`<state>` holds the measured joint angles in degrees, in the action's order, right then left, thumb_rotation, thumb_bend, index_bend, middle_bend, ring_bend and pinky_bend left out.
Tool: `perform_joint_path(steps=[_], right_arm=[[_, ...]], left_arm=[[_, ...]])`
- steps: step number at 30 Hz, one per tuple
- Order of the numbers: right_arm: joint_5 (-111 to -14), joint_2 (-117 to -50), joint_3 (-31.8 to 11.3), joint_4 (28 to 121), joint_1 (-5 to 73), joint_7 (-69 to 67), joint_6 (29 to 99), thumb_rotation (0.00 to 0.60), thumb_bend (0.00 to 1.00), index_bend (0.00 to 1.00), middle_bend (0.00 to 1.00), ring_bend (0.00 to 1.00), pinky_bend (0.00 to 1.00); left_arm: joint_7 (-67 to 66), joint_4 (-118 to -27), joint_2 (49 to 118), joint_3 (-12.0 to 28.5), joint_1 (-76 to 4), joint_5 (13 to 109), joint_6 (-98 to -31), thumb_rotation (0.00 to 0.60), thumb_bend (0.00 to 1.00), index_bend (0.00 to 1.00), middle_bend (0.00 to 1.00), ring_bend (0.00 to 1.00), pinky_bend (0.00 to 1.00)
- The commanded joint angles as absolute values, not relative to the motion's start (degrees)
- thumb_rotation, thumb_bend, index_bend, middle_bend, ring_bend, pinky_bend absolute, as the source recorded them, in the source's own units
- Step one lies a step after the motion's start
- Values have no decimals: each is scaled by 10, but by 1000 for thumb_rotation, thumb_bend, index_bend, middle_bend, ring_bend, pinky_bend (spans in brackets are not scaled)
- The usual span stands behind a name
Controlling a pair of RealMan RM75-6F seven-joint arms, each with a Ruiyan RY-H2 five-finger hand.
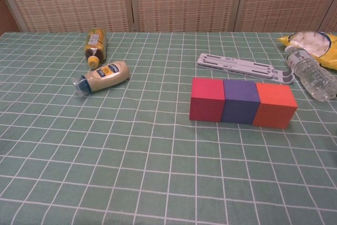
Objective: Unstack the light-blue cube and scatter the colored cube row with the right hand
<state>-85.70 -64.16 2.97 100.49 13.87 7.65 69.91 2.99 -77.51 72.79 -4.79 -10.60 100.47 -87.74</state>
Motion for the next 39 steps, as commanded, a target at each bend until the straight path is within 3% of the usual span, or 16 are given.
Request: perform_joint_path(steps=[1, 7, 14, 18, 22, 25, 32, 35, 39], right_arm=[[-857, -634, 34, 1011, 140, 69, 687, 600, 31, 59, 145, 36, 211], [-856, -639, 25, 1004, 150, 33, 674, 600, 0, 0, 2, 0, 49], [-857, -708, -17, 945, 172, -40, 684, 600, 0, 0, 0, 0, 45], [-839, -757, -44, 895, 198, -42, 665, 600, 0, 36, 11, 0, 96], [-823, -785, -58, 867, 214, -40, 648, 600, 0, 109, 82, 11, 130], [-796, -838, -79, 809, 254, -41, 596, 600, 0, 161, 133, 50, 158], [-783, -891, -85, 751, 282, -38, 572, 600, 0, 228, 193, 96, 208], [-782, -908, -85, 731, 289, -34, 571, 600, 0, 266, 231, 144, 248], [-792, -924, -85, 709, 285, -32, 601, 600, 0, 430, 396, 347, 452]], left_arm=[[29, -775, 728, -48, -106, 1006, -879, 600, 740, 526, 495, 586, 731], [29, -776, 728, -47, -106, 1004, -877, 600, 741, 526, 495, 586, 731], [27, -776, 728, -49, -107, 1005, -874, 600, 740, 526, 494, 586, 730], [27, -777, 728, -49, -107, 1005, -873, 600, 740, 526, 494, 586, 730], [27, -777, 728, -48, -107, 1005, -872, 600, 741, 526, 495, 586, 730], [31, -776, 726, -48, -106, 1002, -873, 600, 740, 526, 495, 586, 731], [36, -775, 725, -47, -105, 1003, -877, 600, 739, 526, 495, 586, 730], [36, -775, 725, -47, -105, 1004, -878, 600, 740, 526, 495, 586, 730], [37, -775, 725, -46, -105, 1003, -879, 600, 740, 526, 495, 586, 730]])
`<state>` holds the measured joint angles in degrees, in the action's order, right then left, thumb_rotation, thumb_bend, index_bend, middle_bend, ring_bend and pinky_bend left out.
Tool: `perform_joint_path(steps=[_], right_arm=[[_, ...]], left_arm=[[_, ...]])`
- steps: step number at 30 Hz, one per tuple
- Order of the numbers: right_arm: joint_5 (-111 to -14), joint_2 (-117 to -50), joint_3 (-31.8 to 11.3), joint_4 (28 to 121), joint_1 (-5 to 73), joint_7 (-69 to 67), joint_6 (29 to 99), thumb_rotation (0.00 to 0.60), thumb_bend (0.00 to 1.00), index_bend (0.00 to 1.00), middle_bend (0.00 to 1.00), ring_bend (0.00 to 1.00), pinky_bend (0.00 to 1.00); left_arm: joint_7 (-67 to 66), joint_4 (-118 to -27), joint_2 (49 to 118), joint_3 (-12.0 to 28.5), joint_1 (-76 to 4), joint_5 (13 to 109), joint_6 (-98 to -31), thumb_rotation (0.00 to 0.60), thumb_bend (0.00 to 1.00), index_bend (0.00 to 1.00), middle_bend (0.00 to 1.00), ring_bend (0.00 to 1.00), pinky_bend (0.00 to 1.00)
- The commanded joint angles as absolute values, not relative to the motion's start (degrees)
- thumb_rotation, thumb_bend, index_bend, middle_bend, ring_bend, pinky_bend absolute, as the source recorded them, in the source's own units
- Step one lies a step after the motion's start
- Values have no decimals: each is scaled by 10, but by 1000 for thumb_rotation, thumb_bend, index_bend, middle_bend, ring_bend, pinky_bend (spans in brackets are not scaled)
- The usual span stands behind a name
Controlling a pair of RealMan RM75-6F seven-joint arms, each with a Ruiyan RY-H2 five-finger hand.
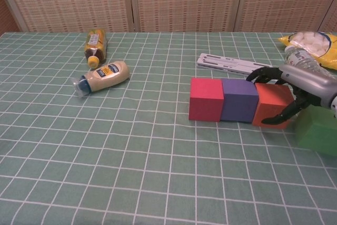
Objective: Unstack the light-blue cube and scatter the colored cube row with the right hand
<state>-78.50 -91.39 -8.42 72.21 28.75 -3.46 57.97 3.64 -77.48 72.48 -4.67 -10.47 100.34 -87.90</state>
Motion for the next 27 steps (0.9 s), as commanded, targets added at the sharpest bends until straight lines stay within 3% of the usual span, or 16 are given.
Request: perform_joint_path(steps=[1, 5, 11, 18, 23, 27], right_arm=[[-794, -927, -85, 704, 283, -31, 611, 600, 0, 491, 441, 406, 514], [-796, -928, -89, 695, 274, -22, 642, 600, 0, 602, 531, 505, 616], [-778, -922, -112, 694, 267, 27, 682, 600, 0, 606, 532, 506, 617], [-767, -944, -141, 621, 285, 20, 693, 600, 0, 599, 531, 498, 613], [-768, -951, -134, 580, 297, -24, 662, 600, 0, 465, 487, 384, 527], [-773, -954, -127, 562, 301, -61, 648, 600, 0, 285, 275, 149, 331]], left_arm=[[37, -775, 725, -46, -105, 1003, -879, 600, 740, 526, 495, 586, 730], [37, -775, 725, -47, -105, 1003, -878, 600, 740, 527, 495, 586, 730], [31, -776, 726, -48, -106, 1005, -875, 600, 740, 526, 495, 587, 730], [28, -778, 727, -49, -107, 1004, -871, 600, 740, 526, 495, 587, 730], [27, -778, 727, -49, -107, 1004, -869, 600, 740, 526, 495, 586, 730], [28, -778, 726, -49, -107, 1004, -871, 600, 740, 526, 494, 586, 730]])
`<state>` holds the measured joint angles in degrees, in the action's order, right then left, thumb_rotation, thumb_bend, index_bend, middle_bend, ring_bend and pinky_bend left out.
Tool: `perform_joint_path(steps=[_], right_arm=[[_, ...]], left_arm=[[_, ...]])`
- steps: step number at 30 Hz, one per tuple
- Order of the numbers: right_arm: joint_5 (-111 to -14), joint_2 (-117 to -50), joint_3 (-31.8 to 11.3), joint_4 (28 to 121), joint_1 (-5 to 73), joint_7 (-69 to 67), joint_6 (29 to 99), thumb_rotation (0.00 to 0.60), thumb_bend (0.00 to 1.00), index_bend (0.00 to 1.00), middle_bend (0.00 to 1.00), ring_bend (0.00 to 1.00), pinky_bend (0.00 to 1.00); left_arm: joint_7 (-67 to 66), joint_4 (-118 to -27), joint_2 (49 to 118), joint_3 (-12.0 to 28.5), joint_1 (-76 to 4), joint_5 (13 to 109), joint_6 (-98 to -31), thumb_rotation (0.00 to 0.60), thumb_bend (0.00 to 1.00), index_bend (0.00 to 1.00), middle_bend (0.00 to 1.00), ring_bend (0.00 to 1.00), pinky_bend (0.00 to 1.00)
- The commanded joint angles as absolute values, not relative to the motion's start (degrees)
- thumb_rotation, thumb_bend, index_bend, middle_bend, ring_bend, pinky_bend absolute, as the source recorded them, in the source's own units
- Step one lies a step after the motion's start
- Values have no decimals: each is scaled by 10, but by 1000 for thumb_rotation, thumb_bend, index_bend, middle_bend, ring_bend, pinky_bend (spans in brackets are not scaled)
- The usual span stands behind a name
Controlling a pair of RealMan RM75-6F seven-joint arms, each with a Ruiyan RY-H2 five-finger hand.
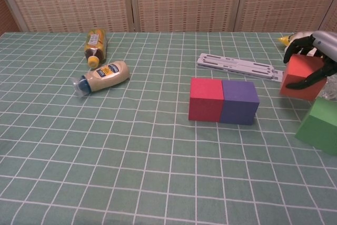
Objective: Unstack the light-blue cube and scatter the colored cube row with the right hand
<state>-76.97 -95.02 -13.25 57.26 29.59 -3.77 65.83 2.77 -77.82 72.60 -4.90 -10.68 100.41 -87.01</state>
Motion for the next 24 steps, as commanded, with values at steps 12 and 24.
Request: perform_joint_path(steps=[12, 24], right_arm=[[-812, -896, -85, 700, 292, -100, 641, 600, 0, 29, 20, 0, 72], [-820, -866, -57, 811, 300, -35, 609, 600, 0, 94, 123, 0, 113]], left_arm=[[26, -779, 726, -49, -107, 1004, -868, 600, 740, 526, 495, 587, 730], [27, -781, 724, -49, -106, 1005, -873, 600, 741, 526, 494, 586, 730]])
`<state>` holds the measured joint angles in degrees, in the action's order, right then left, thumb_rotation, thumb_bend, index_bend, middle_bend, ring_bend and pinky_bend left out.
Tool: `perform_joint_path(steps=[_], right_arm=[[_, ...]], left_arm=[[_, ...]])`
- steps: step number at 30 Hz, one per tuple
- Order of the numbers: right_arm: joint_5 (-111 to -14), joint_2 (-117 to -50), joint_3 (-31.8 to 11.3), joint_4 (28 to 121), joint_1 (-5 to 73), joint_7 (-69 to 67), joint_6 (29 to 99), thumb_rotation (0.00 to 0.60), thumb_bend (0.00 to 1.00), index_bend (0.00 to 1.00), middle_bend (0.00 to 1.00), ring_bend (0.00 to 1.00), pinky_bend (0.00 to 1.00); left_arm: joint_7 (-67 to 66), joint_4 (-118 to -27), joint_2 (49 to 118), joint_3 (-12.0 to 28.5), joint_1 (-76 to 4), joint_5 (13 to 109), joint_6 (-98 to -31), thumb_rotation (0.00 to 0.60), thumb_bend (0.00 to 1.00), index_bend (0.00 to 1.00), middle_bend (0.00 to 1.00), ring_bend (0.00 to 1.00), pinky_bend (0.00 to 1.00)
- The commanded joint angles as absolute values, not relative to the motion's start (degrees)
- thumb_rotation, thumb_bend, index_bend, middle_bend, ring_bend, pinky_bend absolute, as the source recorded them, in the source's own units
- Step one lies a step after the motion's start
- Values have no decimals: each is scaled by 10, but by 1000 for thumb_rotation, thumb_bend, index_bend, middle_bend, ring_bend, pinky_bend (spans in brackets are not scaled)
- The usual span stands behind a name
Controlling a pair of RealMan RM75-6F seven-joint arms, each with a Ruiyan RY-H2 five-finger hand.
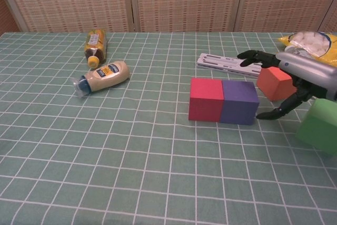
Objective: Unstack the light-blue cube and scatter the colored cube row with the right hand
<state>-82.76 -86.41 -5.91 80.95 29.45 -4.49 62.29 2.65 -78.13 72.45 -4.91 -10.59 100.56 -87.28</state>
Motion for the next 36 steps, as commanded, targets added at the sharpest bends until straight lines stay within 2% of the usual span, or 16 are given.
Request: perform_joint_path(steps=[1, 10, 13, 15, 18, 21, 23, 26, 31, 36], right_arm=[[-816, -870, -58, 808, 302, -32, 605, 600, 0, 101, 126, 0, 113], [-799, -926, -64, 733, 316, -18, 590, 600, 0, 191, 178, 34, 133], [-799, -941, -64, 711, 318, -24, 590, 600, 0, 243, 211, 80, 185], [-805, -951, -64, 697, 317, -25, 601, 600, 0, 306, 298, 163, 255], [-818, -967, -64, 672, 311, -21, 631, 600, 0, 467, 475, 362, 432], [-832, -978, -63, 656, 305, -21, 662, 600, 0, 613, 585, 513, 590], [-839, -976, -61, 657, 301, -24, 674, 600, 0, 669, 621, 557, 634], [-838, -955, -55, 689, 291, -21, 679, 600, 0, 698, 634, 570, 650], [-824, -879, -38, 804, 269, 22, 672, 600, 0, 701, 634, 572, 656], [-795, -780, -16, 936, 262, 41, 622, 600, 0, 700, 635, 572, 658]], left_arm=[[27, -781, 724, -48, -105, 1005, -874, 600, 741, 526, 494, 586, 730], [32, -780, 723, -48, -105, 1003, -874, 600, 740, 526, 495, 586, 730], [33, -779, 722, -47, -105, 1004, -875, 600, 740, 526, 495, 587, 730], [35, -779, 722, -47, -104, 1003, -877, 600, 740, 526, 495, 586, 730], [37, -779, 722, -47, -104, 1003, -878, 600, 739, 526, 495, 586, 730], [37, -779, 722, -47, -104, 1004, -877, 600, 739, 527, 494, 586, 730], [36, -779, 722, -48, -105, 1004, -876, 600, 740, 526, 494, 586, 730], [35, -780, 722, -48, -105, 1004, -875, 600, 740, 526, 495, 586, 730], [33, -780, 722, -48, -105, 1004, -874, 600, 739, 526, 495, 586, 730], [31, -782, 722, -48, -105, 1005, -874, 600, 739, 526, 494, 586, 730]])
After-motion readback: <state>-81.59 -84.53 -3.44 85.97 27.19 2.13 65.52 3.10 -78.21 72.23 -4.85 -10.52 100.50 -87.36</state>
